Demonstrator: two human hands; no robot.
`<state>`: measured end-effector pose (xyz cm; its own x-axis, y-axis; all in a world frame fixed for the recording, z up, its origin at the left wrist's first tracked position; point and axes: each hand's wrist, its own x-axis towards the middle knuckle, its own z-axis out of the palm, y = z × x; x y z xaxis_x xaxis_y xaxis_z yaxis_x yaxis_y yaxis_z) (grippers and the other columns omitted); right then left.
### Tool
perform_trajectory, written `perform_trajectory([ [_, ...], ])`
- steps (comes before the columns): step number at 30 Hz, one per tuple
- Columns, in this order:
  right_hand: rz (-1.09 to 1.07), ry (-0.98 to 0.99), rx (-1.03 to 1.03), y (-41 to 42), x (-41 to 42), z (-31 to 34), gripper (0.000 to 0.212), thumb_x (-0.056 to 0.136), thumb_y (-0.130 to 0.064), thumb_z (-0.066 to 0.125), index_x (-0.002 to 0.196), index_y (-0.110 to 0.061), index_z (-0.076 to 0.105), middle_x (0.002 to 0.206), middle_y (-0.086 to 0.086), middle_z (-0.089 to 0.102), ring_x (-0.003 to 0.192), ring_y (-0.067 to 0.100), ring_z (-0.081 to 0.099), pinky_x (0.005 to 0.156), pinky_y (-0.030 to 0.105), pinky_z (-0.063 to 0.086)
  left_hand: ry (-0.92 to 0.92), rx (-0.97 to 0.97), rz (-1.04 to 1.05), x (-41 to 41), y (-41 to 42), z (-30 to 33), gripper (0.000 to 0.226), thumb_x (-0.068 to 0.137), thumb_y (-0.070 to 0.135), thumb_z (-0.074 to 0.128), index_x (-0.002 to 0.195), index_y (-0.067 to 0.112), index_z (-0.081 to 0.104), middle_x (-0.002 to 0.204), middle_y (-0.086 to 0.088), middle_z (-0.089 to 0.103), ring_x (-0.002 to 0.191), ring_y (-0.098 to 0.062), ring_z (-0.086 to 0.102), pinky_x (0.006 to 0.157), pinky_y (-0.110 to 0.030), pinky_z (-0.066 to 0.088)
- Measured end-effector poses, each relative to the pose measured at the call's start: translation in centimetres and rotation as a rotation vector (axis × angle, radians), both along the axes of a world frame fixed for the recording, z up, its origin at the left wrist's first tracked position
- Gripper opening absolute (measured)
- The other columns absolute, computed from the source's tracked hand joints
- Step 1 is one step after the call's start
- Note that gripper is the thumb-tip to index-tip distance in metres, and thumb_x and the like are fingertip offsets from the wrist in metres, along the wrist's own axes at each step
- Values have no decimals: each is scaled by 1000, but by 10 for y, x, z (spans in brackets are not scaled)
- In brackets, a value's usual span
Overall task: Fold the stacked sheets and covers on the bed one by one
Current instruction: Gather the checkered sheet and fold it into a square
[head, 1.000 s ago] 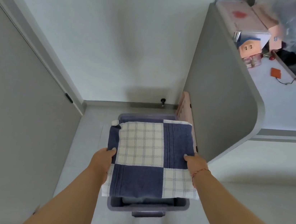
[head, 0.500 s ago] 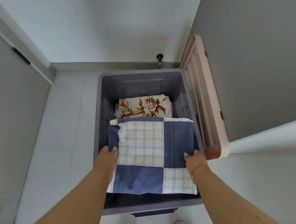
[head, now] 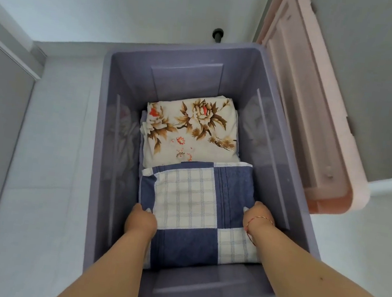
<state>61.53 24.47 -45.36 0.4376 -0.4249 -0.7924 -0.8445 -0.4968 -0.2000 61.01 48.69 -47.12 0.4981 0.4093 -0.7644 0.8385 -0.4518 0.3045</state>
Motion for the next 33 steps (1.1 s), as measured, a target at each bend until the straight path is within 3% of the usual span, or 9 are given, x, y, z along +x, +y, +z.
perform_trajectory([
  [4, -14, -6, -81, 9, 0, -2, 36, 99, -20, 45, 128, 2, 41, 127, 21, 53, 114, 35, 53, 85, 38, 45, 23, 200, -52, -3, -8, -1, 37, 98, 7, 41, 133, -4, 35, 128, -24, 52, 114, -39, 54, 90, -41, 45],
  [7, 157, -287, -275, 21, -7, 9, 52, 95, -35, 49, 136, -7, 32, 134, 14, 45, 121, 29, 46, 91, 39, 43, -417, 404, -404, -7, -22, 6, 45, 84, 8, 62, 125, -2, 48, 118, -23, 57, 103, -41, 56, 83, -47, 48],
  [9, 471, -487, -382, 30, -6, 10, 63, 95, -46, 40, 146, -12, 26, 147, 11, 34, 135, 26, 33, 108, 40, 31, -643, 443, -759, 0, -36, 11, 57, 82, 19, 67, 135, 8, 49, 132, -16, 54, 118, -36, 52, 101, -47, 40],
  [11, 732, -470, -387, 35, 2, 5, 73, 91, -59, 17, 152, -20, 11, 157, 9, 17, 145, 27, 13, 117, 48, 12, -561, 395, -988, 14, -43, 15, 63, 98, 39, 41, 154, 24, 17, 160, -8, 18, 148, -29, 14, 118, -46, 0],
  [13, 888, -357, -373, 34, 11, -12, 75, 85, -67, 1, 149, -32, -13, 160, 5, -8, 147, 27, -12, 113, 56, -7, -374, 412, -1058, 27, -38, -1, 62, 100, 54, 15, 152, 34, -12, 162, -1, -14, 148, -24, -19, 112, -50, -23],
  [17, 982, -161, -305, 20, 14, -49, 87, 56, -82, -26, 132, -42, -36, 156, 2, -25, 142, 26, -28, 111, 61, -13, -45, 422, -1034, 25, -13, -43, 73, 91, 68, 0, 149, 31, -25, 160, 2, -24, 146, -26, -24, 109, -55, -24],
  [21, 998, -118, -261, 18, 12, -74, 93, 43, -77, -34, 129, -40, -40, 155, 3, -28, 141, 25, -29, 112, 57, -15, 7, 438, -1073, 14, -2, -70, 86, 72, 75, -19, 136, 22, -36, 157, 0, -31, 145, -27, -26, 104, -51, -31],
  [29, 1051, 67, -257, 22, 27, -87, 80, 84, -77, 7, 133, -32, -38, 154, 9, -30, 142, 28, -27, 113, 57, -12, 102, 483, -1133, 24, -8, -80, 87, 88, 73, 1, 146, 15, -28, 158, -2, -28, 144, -31, -26, 114, -57, -19],
  [33, 1010, 109, -204, 27, 21, -54, 79, 88, -72, 10, 145, -30, -27, 155, 9, -26, 143, 27, -24, 115, 54, -12, 101, 438, -1091, 20, -20, -44, 89, 88, 74, 3, 150, 15, -22, 160, -3, -22, 145, -29, -25, 112, -57, -21],
])
